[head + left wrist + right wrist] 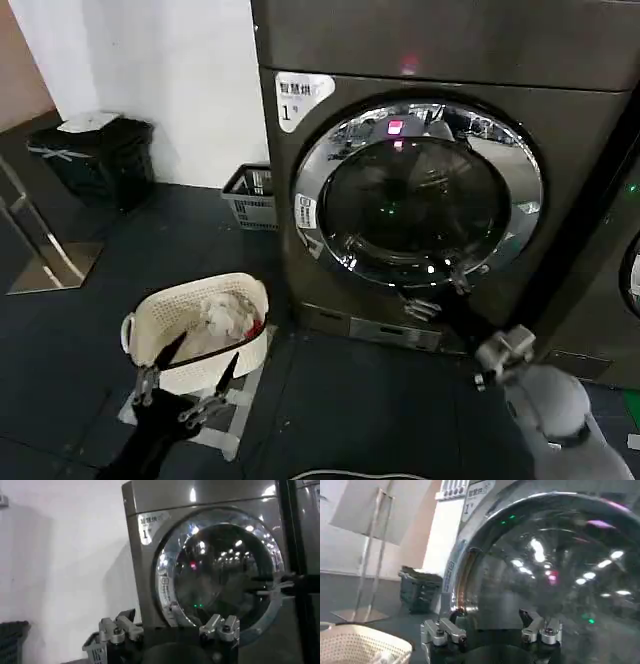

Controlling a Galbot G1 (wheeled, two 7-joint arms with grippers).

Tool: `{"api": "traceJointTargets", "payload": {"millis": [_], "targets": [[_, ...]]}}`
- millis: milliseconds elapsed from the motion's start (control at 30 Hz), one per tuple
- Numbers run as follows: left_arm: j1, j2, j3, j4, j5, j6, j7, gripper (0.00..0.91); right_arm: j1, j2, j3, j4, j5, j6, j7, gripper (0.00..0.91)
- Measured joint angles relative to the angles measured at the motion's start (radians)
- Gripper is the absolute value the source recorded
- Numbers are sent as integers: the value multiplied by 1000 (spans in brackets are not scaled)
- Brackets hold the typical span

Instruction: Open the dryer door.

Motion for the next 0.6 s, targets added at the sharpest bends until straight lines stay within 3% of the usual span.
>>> {"api": "traceJointTargets", "payload": {"millis": [600], "targets": [[8, -4, -2, 8, 4, -20, -8, 907, 280, 132, -207, -240, -11, -5, 4, 907]]}}
